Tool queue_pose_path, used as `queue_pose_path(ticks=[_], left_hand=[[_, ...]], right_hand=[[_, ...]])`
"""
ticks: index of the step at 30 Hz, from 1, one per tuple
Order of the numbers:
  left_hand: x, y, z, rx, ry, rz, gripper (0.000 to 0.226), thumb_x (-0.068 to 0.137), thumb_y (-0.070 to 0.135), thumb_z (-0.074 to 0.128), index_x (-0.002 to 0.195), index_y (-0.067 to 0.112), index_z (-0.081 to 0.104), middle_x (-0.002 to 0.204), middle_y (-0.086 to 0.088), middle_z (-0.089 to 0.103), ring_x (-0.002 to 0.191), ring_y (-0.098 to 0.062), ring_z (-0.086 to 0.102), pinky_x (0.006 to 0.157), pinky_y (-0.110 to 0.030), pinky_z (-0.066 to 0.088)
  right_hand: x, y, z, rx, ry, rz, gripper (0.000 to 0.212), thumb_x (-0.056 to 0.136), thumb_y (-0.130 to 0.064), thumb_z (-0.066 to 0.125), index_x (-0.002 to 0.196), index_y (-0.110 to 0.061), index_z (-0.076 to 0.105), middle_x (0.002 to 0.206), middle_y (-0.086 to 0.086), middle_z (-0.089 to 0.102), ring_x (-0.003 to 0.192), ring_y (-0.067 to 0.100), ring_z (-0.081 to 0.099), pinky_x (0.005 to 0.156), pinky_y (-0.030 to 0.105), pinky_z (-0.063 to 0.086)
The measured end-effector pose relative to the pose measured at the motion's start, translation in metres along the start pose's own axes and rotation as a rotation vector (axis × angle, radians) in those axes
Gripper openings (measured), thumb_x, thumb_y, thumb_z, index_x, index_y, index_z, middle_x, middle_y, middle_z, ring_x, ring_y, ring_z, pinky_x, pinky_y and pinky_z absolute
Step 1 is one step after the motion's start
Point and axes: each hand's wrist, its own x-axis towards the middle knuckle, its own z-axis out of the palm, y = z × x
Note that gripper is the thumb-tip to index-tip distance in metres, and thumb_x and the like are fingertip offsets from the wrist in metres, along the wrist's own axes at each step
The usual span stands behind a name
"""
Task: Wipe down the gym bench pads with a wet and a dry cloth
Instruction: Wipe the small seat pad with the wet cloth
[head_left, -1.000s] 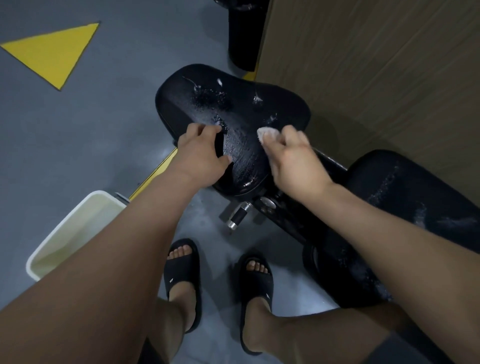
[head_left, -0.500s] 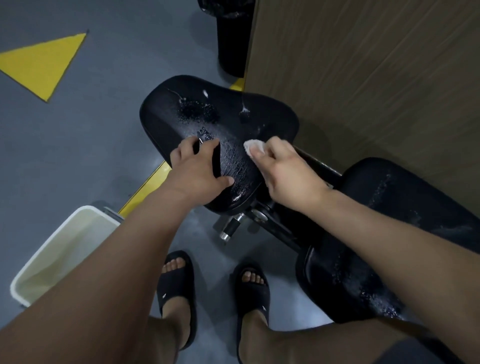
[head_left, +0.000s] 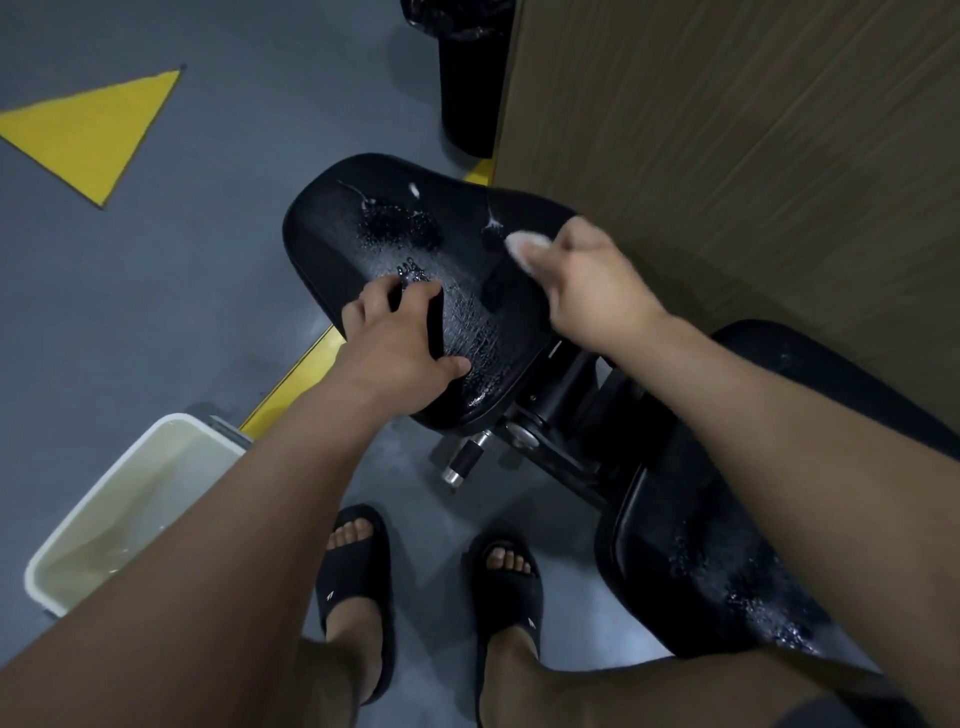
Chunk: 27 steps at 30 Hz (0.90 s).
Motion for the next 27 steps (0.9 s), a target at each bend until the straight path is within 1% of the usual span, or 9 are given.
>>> queue_pose_path(ticks=[3, 5, 8, 10, 13, 16, 19, 24, 27], left_hand=[[0.0, 0.0, 0.0, -0.006, 0.006, 0.005, 0.085, 0.085, 0.046, 0.077, 0.154, 0.035, 0.028, 0.161, 0.0, 0.008, 0.147, -0.032, 0.009, 0.12, -0.041, 0.022], [0.0, 0.001, 0.001, 0.0, 0.015, 0.002, 0.086, 0.084, 0.046, 0.078, 0.153, 0.036, 0.029, 0.16, -0.002, 0.01, 0.146, -0.033, 0.011, 0.12, -0.041, 0.023], [0.001, 0.001, 0.001, -0.008, 0.008, -0.006, 0.085, 0.084, 0.045, 0.077, 0.152, 0.036, 0.028, 0.16, -0.001, 0.009, 0.146, -0.033, 0.009, 0.12, -0.042, 0.024], [0.002, 0.001, 0.001, -0.023, 0.004, -0.003, 0.084, 0.084, 0.044, 0.078, 0.152, 0.035, 0.029, 0.16, 0.0, 0.008, 0.146, -0.032, 0.008, 0.121, -0.042, 0.024], [0.002, 0.0, 0.002, -0.031, 0.009, 0.004, 0.085, 0.084, 0.044, 0.078, 0.153, 0.035, 0.029, 0.16, 0.001, 0.009, 0.146, -0.032, 0.008, 0.122, -0.042, 0.023], [0.003, 0.002, 0.002, -0.015, 0.007, -0.001, 0.086, 0.084, 0.044, 0.078, 0.153, 0.034, 0.028, 0.16, -0.001, 0.009, 0.147, -0.034, 0.008, 0.122, -0.041, 0.022], [0.003, 0.004, 0.001, 0.002, 0.003, -0.013, 0.085, 0.084, 0.043, 0.078, 0.152, 0.034, 0.028, 0.16, -0.002, 0.009, 0.146, -0.035, 0.009, 0.121, -0.041, 0.023], [0.002, 0.004, 0.0, -0.02, 0.004, -0.007, 0.083, 0.085, 0.042, 0.078, 0.153, 0.035, 0.029, 0.159, 0.0, 0.01, 0.146, -0.031, 0.008, 0.12, -0.04, 0.024], [0.003, 0.005, -0.001, -0.004, 0.002, -0.007, 0.083, 0.085, 0.042, 0.078, 0.152, 0.034, 0.03, 0.159, -0.002, 0.011, 0.145, -0.033, 0.011, 0.118, -0.038, 0.023]], right_hand=[[0.012, -0.012, 0.004, -0.079, -0.036, 0.134, 0.051, 0.088, -0.001, 0.055, 0.138, -0.01, 0.053, 0.111, 0.017, 0.047, 0.107, 0.038, 0.05, 0.09, 0.04, 0.048], [-0.001, -0.036, 0.009, -0.039, -0.063, -0.05, 0.051, 0.082, 0.001, 0.058, 0.133, -0.008, 0.056, 0.105, 0.015, 0.049, 0.097, 0.036, 0.051, 0.078, 0.035, 0.042], [-0.015, -0.035, 0.012, 0.032, -0.106, -0.261, 0.05, 0.092, -0.008, 0.061, 0.141, -0.016, 0.059, 0.098, 0.013, 0.052, 0.087, 0.032, 0.051, 0.078, 0.035, 0.045], [-0.003, -0.016, 0.01, 0.011, 0.0, -0.135, 0.046, 0.096, -0.012, 0.06, 0.141, -0.023, 0.061, 0.095, 0.013, 0.051, 0.088, 0.034, 0.053, 0.081, 0.038, 0.051], [0.015, -0.008, 0.007, -0.069, 0.026, 0.133, 0.047, 0.092, -0.006, 0.055, 0.138, -0.013, 0.06, 0.101, 0.017, 0.05, 0.098, 0.04, 0.053, 0.084, 0.042, 0.05], [0.002, -0.044, 0.01, -0.065, -0.061, -0.015, 0.045, 0.081, -0.002, 0.056, 0.126, -0.008, 0.058, 0.097, 0.011, 0.047, 0.094, 0.036, 0.053, 0.072, 0.032, 0.032], [-0.018, -0.049, 0.008, 0.005, -0.15, -0.25, 0.055, 0.086, -0.011, 0.058, 0.14, -0.014, 0.059, 0.097, 0.011, 0.055, 0.085, 0.031, 0.052, 0.074, 0.035, 0.043], [0.003, -0.013, -0.004, -0.18, 0.062, 0.117, 0.025, 0.095, -0.02, 0.053, 0.115, -0.009, 0.064, 0.091, 0.015, 0.062, 0.085, 0.04, 0.059, 0.074, 0.044, 0.047], [-0.02, -0.043, 0.006, -0.095, 0.007, 0.022, 0.027, 0.096, -0.026, 0.044, 0.109, -0.006, 0.058, 0.092, 0.014, 0.066, 0.083, 0.037, 0.061, 0.075, 0.044, 0.052]])
